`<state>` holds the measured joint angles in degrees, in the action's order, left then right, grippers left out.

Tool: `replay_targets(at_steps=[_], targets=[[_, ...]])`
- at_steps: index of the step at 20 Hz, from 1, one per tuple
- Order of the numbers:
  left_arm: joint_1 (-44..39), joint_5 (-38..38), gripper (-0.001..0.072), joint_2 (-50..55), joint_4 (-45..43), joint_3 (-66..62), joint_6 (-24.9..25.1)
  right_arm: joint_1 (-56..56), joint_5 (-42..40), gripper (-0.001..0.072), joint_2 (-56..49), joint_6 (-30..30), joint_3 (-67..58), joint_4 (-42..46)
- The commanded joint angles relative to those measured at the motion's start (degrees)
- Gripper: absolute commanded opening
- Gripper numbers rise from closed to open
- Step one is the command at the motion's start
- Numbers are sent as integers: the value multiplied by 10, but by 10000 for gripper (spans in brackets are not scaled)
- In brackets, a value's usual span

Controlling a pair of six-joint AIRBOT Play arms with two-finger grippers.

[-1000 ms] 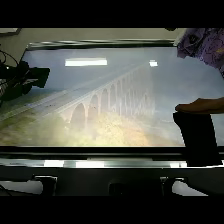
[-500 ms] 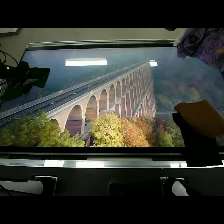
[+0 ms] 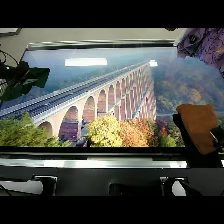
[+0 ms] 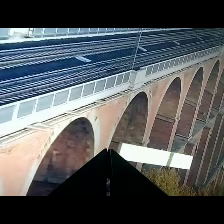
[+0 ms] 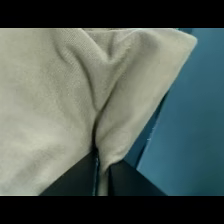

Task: Fold the clothes and pants, and hang the long-sleeved shirts on hangers.

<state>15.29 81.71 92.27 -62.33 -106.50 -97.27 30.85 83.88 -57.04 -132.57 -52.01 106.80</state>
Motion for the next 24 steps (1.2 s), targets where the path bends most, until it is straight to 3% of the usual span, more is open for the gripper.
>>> replay_targets(at_steps=[1, 14, 15, 17, 18, 21, 23, 24], targets=[[0, 0, 21, 0, 0, 0, 0, 0, 16, 28, 2, -1, 19, 30], [0, 0, 21, 0, 0, 0, 0, 0, 38, 29, 2, 40, 30, 54], [0, 0, 21, 0, 0, 0, 0, 0, 43, 85, 2, 44, 30, 64], [0, 0, 21, 0, 0, 0, 0, 0, 49, 448, 2, 51, 30, 84], [0, 0, 22, 0, 0, 0, 0, 0, 39, 493, 2, 72, 29, 86], [0, 0, 22, 0, 0, 0, 0, 0, -25, 469, 2, 125, 2, 30], [0, 0, 21, 0, 0, 0, 0, -1, -115, 218, 2, 205, -27, -107], [-1, 0, 21, 0, -1, 0, 0, -4, -165, 168, 2, 266, -36, -202]])
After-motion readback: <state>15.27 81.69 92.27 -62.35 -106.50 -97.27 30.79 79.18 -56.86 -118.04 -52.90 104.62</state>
